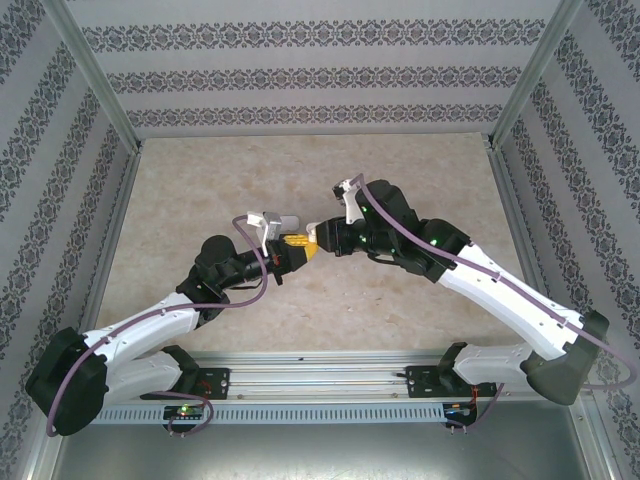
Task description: Insert wireless bluetooth earbuds into charging case
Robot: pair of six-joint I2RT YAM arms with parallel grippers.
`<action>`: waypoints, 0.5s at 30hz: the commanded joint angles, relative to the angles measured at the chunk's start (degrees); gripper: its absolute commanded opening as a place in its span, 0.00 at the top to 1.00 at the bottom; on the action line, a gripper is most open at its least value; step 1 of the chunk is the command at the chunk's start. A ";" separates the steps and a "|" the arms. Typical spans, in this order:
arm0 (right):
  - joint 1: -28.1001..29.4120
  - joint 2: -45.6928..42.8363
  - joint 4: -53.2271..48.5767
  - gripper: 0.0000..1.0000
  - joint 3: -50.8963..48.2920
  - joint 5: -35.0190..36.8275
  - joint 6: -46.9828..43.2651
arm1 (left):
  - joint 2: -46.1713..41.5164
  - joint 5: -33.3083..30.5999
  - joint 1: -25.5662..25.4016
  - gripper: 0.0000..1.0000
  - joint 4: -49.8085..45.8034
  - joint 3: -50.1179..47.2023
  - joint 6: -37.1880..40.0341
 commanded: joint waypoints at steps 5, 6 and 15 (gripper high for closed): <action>1.14 0.68 -1.74 0.70 2.30 -2.35 1.73 | -0.75 -1.29 -0.58 1.00 3.38 1.16 0.81; 1.14 0.72 -2.08 0.70 2.57 -1.97 1.79 | -0.78 -1.28 -0.58 1.00 3.34 1.07 0.81; 1.06 0.52 -4.59 0.63 4.82 1.62 4.44 | -1.90 -1.56 -0.58 1.00 2.43 0.82 0.90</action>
